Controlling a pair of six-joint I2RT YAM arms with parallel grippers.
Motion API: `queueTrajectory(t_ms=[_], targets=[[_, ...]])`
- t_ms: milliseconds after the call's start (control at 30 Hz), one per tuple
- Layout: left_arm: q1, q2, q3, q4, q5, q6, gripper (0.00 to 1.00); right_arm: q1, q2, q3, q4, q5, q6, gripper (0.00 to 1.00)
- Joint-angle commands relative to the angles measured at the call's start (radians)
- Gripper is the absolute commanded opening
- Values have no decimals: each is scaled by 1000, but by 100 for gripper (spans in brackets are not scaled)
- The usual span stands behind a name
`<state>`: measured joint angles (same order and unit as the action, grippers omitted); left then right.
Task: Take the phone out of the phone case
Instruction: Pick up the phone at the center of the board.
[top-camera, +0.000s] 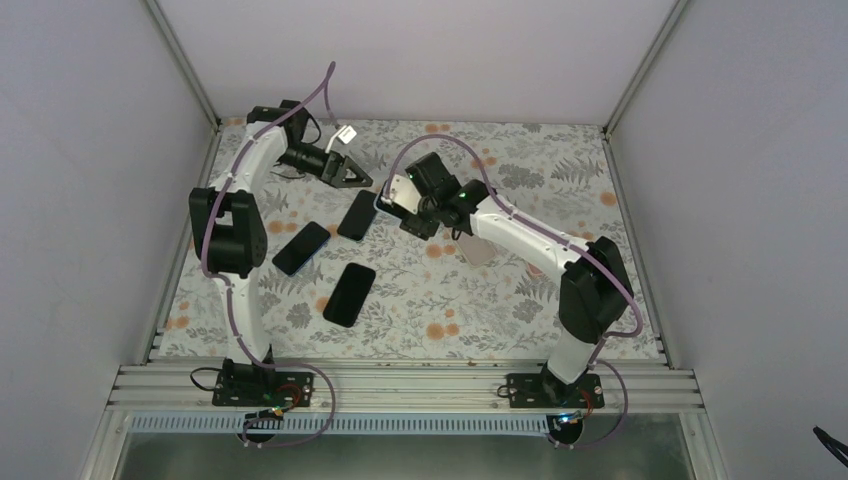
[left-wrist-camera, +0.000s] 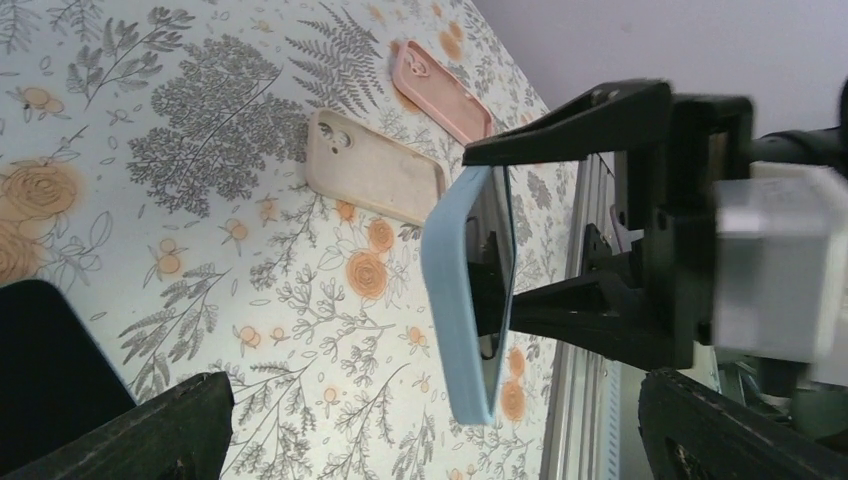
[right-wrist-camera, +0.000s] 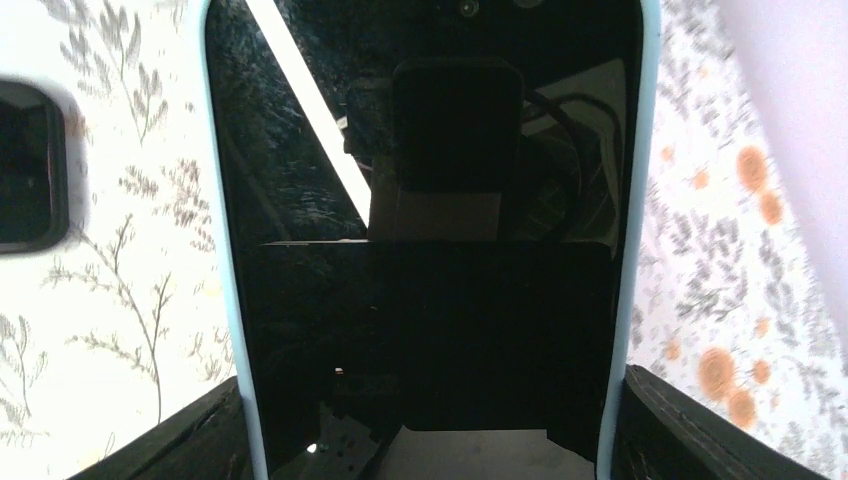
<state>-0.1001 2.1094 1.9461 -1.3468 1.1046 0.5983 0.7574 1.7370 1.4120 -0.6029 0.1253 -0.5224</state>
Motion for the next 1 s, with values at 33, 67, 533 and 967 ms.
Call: queueTrajectory(t_ms=[33,67,533,967], targets=[[-29,14,13,4,47,15,99,0,-10,112,66,-9,19,56],[-34,15,14,11,45,4,99,1,-3,124,66,-8,19,57],[-73,60,73,5,103,-7,86,31,71,218,49,-11,9,57],[-78,25,25,-10,123,31,11,28,32,209,87,13,10,63]])
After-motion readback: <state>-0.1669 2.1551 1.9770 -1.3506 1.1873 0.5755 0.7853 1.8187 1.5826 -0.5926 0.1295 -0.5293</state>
